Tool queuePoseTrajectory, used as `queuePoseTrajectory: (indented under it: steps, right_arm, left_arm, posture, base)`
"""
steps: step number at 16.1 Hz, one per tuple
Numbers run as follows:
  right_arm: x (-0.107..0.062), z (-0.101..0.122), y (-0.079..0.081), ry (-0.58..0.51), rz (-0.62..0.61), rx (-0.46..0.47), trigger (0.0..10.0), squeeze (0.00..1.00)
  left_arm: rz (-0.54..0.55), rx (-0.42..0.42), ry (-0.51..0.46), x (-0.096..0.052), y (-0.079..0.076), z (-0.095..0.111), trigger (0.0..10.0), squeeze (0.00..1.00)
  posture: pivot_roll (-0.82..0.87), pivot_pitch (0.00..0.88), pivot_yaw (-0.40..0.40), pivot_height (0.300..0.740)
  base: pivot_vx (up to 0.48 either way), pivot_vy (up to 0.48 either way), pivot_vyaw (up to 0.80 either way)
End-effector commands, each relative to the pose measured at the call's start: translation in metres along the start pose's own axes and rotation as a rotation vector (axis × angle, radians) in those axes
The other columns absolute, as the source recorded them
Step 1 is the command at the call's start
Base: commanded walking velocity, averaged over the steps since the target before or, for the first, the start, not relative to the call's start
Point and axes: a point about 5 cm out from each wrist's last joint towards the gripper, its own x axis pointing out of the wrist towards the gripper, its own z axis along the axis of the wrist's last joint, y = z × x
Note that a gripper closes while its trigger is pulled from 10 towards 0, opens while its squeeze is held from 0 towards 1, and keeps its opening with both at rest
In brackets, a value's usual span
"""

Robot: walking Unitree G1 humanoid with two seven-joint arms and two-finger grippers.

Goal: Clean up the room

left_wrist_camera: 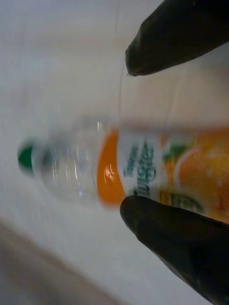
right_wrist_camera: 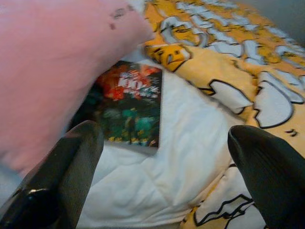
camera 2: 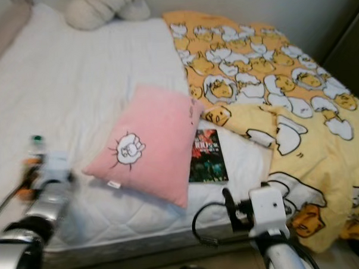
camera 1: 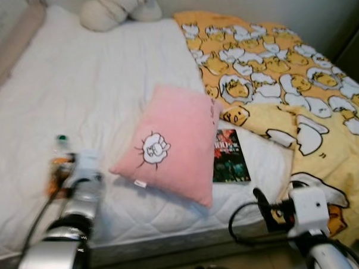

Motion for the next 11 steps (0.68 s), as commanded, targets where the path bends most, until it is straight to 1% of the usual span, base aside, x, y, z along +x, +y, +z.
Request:
queuePoseTrajectory:
  steps: [1,2,3,4,5,6,7,8,9,10,11]
  right_arm:
    - [-0.001,0.004,0.002,-0.009,0.030,0.007,10.0,0.00]
    - [-0.006,-0.001,0.010,0.034,0.106,0.052,10.0,0.00]
    - [-0.009,-0.019,0.018,0.151,0.217,0.106,10.0,0.00]
    - [-0.009,-0.026,0.023,0.220,0.291,0.129,10.0,0.00]
    - [-0.006,-0.028,0.026,0.242,0.356,0.134,10.0,0.00]
    - [-0.006,-0.028,0.026,0.242,0.369,0.133,10.0,0.00]
    - [-0.005,-0.030,0.028,0.257,0.399,0.133,10.0,0.00]
    - [-0.003,-0.032,0.033,0.280,0.461,0.139,10.0,0.00]
    - [0.001,-0.033,0.037,0.283,0.513,0.157,10.0,0.00]
    - [0.006,-0.029,0.043,0.267,0.589,0.199,10.0,0.00]
    - [0.009,-0.025,0.046,0.246,0.635,0.222,10.0,0.00]
  left_arm:
    - [0.034,-0.009,-0.006,-0.001,0.000,0.001,10.0,0.00]
    - [0.077,-0.016,-0.025,0.001,0.006,0.003,10.0,0.00]
    - [0.098,-0.025,-0.062,0.001,0.009,0.005,10.0,0.00]
    - [0.095,-0.058,-0.082,0.000,0.008,0.007,10.0,0.00]
    - [0.083,-0.038,-0.095,-0.001,0.005,0.008,10.0,0.00]
    - [0.083,-0.036,-0.096,-0.001,0.005,0.008,10.0,0.00]
    - [0.065,-0.028,-0.071,-0.002,0.003,0.003,10.0,0.00]
    - [-0.008,0.006,0.026,-0.003,-0.002,-0.012,10.0,0.00]
    - [-0.024,0.045,0.101,-0.004,0.000,-0.024,10.0,0.00]
    - [0.007,0.049,0.147,-0.002,0.008,-0.030,10.0,0.00]
    - [0.018,0.054,0.149,0.000,0.011,-0.029,10.0,0.00]
  posture:
    - [-0.17,0.058,-0.143,0.740]
    - [-0.18,0.061,-0.149,0.740]
    - [-0.17,0.064,-0.150,0.740]
    - [-0.17,0.065,-0.148,0.740]
    - [-0.15,0.068,-0.148,0.740]
    - [-0.15,0.068,-0.148,0.740]
    - [-0.14,0.072,-0.152,0.740]
    - [-0.13,0.077,-0.157,0.740]
    - [-0.13,0.082,-0.158,0.740]
    - [-0.13,0.085,-0.160,0.740]
    - [-0.13,0.086,-0.160,0.740]
  base:
    - [0.000,0.000,0.00]
    - [0.000,0.000,0.00]
    - [0.000,0.000,0.00]
    - [0.000,0.000,0.00]
    - [0.000,0.000,0.00]
    - [0.000,0.000,0.00]
    - [0.000,0.000,0.00]
    - [0.000,0.000,0.00]
    - [0.000,0.000,0.00]
    - [0.000,0.000,0.00]
    - [0.000,0.000,0.00]
